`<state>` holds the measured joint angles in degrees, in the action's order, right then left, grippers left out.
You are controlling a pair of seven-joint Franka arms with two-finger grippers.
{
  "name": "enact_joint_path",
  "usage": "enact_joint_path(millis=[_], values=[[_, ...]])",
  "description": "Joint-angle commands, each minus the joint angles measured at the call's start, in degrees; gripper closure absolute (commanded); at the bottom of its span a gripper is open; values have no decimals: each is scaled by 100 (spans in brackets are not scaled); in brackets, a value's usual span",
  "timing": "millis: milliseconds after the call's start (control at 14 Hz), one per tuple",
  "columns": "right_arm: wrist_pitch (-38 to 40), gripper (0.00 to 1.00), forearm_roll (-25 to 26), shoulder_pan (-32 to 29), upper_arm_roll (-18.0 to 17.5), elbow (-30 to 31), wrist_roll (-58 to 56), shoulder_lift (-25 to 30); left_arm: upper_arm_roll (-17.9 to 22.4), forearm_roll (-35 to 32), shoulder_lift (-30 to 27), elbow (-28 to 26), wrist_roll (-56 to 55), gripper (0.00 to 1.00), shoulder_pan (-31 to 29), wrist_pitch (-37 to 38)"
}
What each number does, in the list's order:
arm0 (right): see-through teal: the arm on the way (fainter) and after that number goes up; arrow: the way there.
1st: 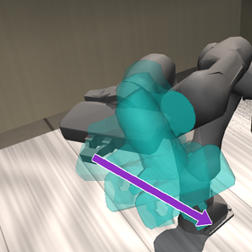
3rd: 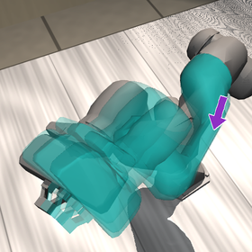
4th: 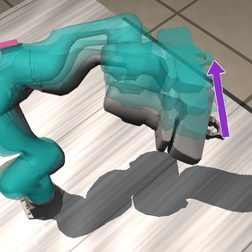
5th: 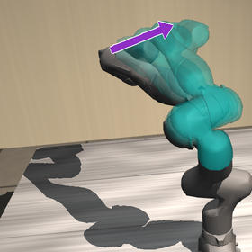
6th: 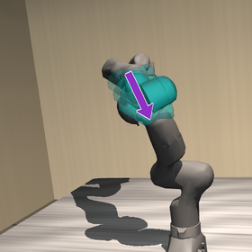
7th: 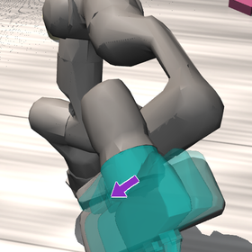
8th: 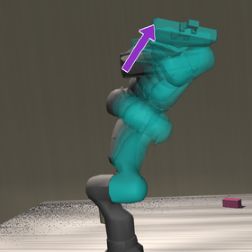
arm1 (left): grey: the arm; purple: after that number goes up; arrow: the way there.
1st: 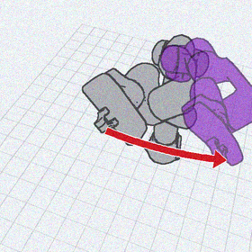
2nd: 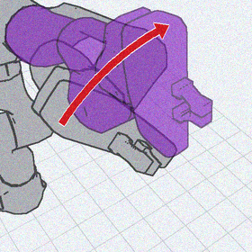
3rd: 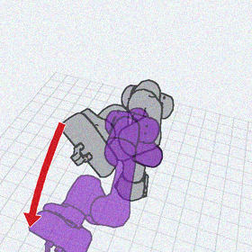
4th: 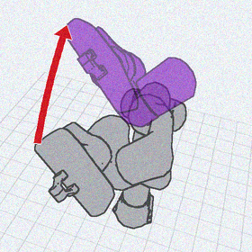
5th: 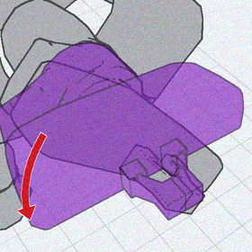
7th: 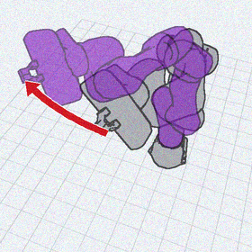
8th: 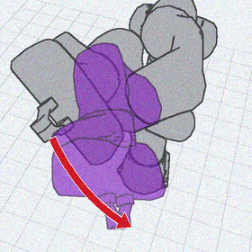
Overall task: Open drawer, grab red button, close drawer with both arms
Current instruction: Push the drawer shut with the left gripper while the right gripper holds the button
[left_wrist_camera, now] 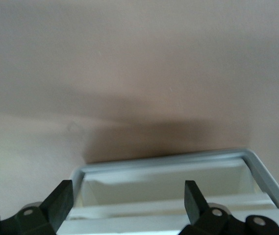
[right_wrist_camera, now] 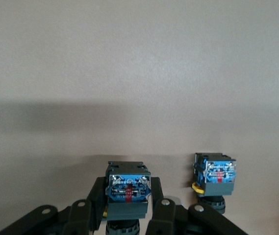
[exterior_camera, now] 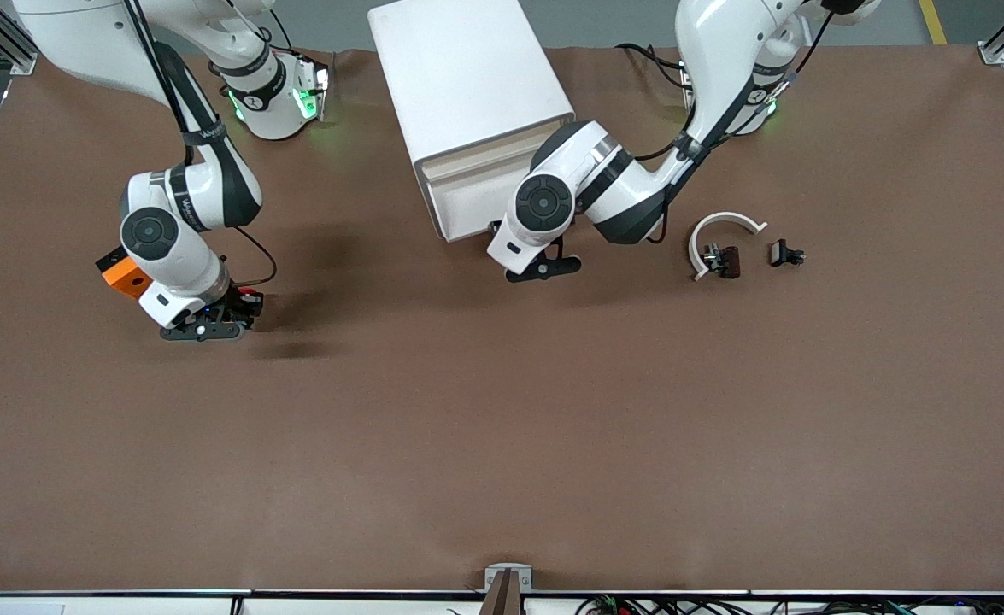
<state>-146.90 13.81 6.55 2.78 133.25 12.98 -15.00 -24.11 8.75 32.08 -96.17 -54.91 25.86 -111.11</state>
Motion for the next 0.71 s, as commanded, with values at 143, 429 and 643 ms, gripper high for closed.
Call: enact_joint_path(millis=[143,429,643], values=[[-93,100,629,189,-76,210,1012,24,-67,435,61,20,-651,0,313,133],[-322,100,1704,93,-85,201,1629,-161,-76,557,141,11,-1074,0,481,299],[-331,100,1713,40,-85,201,1647,-170,-76,750,132,11,-1249,0,507,344]])
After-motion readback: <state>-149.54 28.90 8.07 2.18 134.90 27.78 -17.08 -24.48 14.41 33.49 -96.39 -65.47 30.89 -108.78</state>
